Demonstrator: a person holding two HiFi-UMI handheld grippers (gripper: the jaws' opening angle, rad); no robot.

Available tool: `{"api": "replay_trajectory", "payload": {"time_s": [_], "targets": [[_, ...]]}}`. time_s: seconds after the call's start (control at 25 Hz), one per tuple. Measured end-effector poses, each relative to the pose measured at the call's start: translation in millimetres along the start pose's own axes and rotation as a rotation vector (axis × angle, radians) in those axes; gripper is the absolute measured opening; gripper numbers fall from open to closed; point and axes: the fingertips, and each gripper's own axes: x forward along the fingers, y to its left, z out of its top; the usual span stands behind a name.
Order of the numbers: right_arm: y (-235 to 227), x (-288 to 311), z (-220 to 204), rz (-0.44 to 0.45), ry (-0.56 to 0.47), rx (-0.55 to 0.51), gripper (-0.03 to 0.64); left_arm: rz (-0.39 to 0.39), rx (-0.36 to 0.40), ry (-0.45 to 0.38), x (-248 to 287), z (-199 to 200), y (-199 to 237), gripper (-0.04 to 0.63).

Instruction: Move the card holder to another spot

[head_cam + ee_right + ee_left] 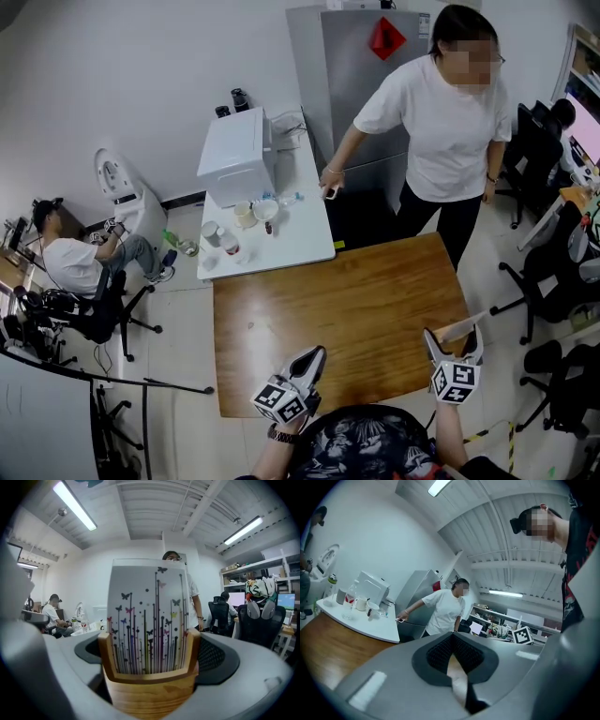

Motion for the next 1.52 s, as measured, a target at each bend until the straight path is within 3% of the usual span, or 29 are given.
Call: {"api": "replay_trajectory", "payload": {"time_s": [0.2, 0.36, 0.64, 0.84, 1.04, 1.2, 1.36, 1.52], "targets": [[11.3, 8.1, 0.7, 0.048, 0.009, -0.003, 0.560, 0.056, -0.014, -0.011, -8.1, 1.7, 10.3, 0.008], [48.8, 23.1, -17.4, 0.188, 0.051, -0.028, 0.560, 0.140, -0.047, -0.029, -28.9, -1.1, 22.7, 0.008], [200.7, 68.6, -99.6, 0.554, 0.185, -0.108, 0.558, 0.354, -0.093, -0.065, -106.0, -7.2, 50.0, 0.008], [326.4, 112.3, -167.4, 0.767, 0.280, -0.132, 0.558, 0.589, -0.135, -0.108, -199.5, -13.4, 62.9, 0.008], [413.5, 170.5, -238.9, 0.753, 0.388, -0.198, 0.558, 0.790, -0.172, -0.149, -286.3, -29.0, 63.3, 0.008], [473.2, 201.6, -258.8, 0.680, 0.390, -0.287, 0.558, 0.871, -0.201, -0.160, -325.3, -39.6, 64.4, 0.008], [509.8, 221.9, -270.0, 0.615, 0.375, -0.369, 0.560, 0.853, -0.220, -0.138, -331.5, -49.6, 66.3, 0.008], [517.6, 203.5, -274.9, 0.700, 0.479, -0.297, 0.563, 0.761, -0.200, -0.134, -314.7, -40.6, 74.2, 0.008]]}}
